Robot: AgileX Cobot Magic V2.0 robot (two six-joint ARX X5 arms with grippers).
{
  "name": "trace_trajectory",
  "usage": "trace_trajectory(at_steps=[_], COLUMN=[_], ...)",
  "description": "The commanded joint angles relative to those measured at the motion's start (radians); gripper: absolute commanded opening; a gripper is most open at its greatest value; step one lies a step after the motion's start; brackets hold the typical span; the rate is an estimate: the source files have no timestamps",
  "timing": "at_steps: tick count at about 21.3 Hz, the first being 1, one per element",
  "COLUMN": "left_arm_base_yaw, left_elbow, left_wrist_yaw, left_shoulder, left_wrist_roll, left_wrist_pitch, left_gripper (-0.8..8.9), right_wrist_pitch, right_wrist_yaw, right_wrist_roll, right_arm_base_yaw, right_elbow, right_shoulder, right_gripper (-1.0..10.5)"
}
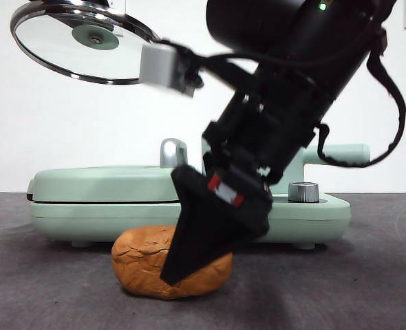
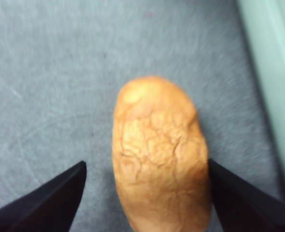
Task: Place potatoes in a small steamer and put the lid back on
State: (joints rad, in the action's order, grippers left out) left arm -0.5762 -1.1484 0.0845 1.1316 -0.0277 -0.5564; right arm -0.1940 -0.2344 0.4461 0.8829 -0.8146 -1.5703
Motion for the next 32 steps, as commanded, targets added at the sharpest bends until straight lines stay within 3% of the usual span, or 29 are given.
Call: trace_trajectory(at_steps=[1,3,4,10,18,22,32], left_arm_base_yaw=[-0.003,-0.003,-0.003,-0.003,-0.003,-0.004,-0.004], left_elbow=[-0.021,-0.021,-0.021,-0.021,-0.021,-0.021,-0.021], left_wrist_yaw=[0.006,0.006,0.006,0.006,0.006,0.006,0.006], left_shoulder=[-0.002,-0.002,-0.002,-0.002,-0.002,-0.002,-0.002], left_wrist_roll=[-0.008,-0.007,-0.008,-0.007,-0.008,-0.008,-0.011], left_wrist_pitch=[0.029,0.029,0.029,0.029,0.029,0.029,0.028], left_gripper=[0.09,0.09,0.09,0.09,0.09,0.09,0.09], right_wrist_pitch=[0.007,0.007,0.007,-0.13,-0.412,-0.621,-0.633], right_wrist_yaw=[-0.001,-0.001,0.001,0.007,0.006,-0.001,0.0], right_wrist_roll=[-0.04,-0.082,-0.093,-0.273,-0.64,-0.624,-0.489], right_arm_base_yaw=[0.01,0.01,0.009,-0.012,-0.143,-0.23,-0.369], right_elbow=[-0.011,-0.012,-0.012,-0.012,-0.068,-0.235,-0.482], right_shoulder=[-0.023,-0.017,-0.015,0.124,0.478,0.47,0.298], right_gripper=[3.2,1.5,1.4,1.4,1.4,1.4,1.4])
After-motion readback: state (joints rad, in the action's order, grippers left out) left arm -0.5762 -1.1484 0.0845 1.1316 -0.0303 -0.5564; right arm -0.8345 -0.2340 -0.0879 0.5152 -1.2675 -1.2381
